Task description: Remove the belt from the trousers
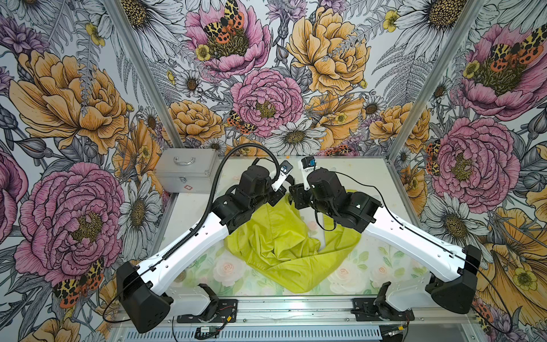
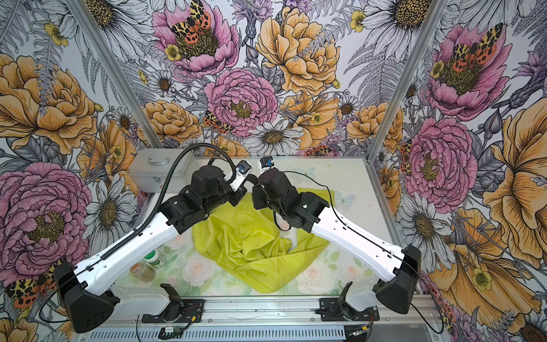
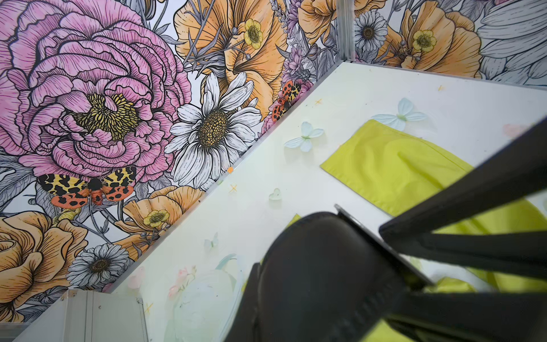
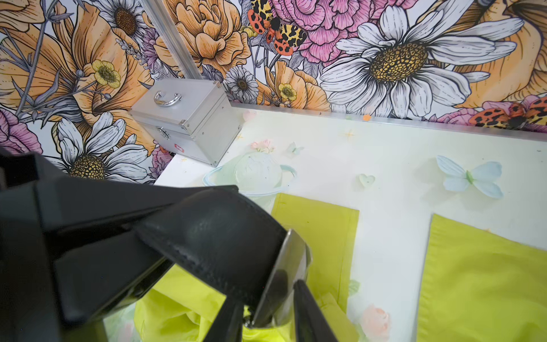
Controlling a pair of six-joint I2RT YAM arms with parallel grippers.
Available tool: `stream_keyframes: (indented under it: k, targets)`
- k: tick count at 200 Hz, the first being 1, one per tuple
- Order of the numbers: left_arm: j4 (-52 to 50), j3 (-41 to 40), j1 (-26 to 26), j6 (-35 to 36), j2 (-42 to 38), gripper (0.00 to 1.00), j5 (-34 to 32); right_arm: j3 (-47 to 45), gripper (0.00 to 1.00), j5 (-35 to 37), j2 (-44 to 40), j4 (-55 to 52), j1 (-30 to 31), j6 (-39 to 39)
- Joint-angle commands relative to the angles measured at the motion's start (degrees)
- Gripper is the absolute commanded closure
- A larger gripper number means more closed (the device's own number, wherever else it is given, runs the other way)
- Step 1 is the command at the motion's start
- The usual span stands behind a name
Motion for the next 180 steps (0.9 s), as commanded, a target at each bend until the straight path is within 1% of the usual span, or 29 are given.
stream_keyframes:
  k: [1, 33, 57, 66, 88, 102, 130, 146, 180]
  targets:
    - [0.94, 2.26, -0.56, -1.79, -0.28, 1.0, -0.31, 2.0, 0.66, 0.33, -0.31, -0.46, 0.06, -0.17]
    - [0.75, 2.25, -0.62, -1.59, -0.23, 1.0, -0.4, 2.28, 0.68, 0.24, -0.04, -0.46, 0.06, -0.21]
    - [0.63, 2.23, -0.71, -1.57, -0.17, 1.0, -0.39, 2.3, 0.72, 0.16, 0.29, -0.44, 0.06, -0.16]
    - [0.55, 2.25, -0.78, -1.63, -0.19, 1.0, -0.39, 2.24, 0.77, 0.15, 0.31, -0.46, 0.06, -0.16]
    - [0.32, 2.38, -0.78, -1.49, -0.35, 1.0, -0.5, 1.6, 0.93, 0.25, 0.31, -0.46, 0.06, -0.13]
    - [0.18, 2.59, -0.98, -1.48, -0.53, 1.0, -0.5, 0.97, 1.0, 0.56, 0.31, -0.46, 0.06, 0.02]
    - [-0.1, 3.2, -1.81, -1.74, -1.37, 1.0, -0.31, -0.09, 1.0, 0.88, 0.53, -0.46, -0.03, 0.03]
    - [-0.15, 3.68, -2.49, -2.67, -2.1, 1.0, 0.9, -0.32, 1.0, 0.64, 0.94, -0.4, -0.2, 0.0]
    - [-0.37, 5.04, -2.91, -4.63, -3.29, 1.0, 2.74, -1.01, 0.9, -0.11, 1.71, -0.37, -0.53, -0.12]
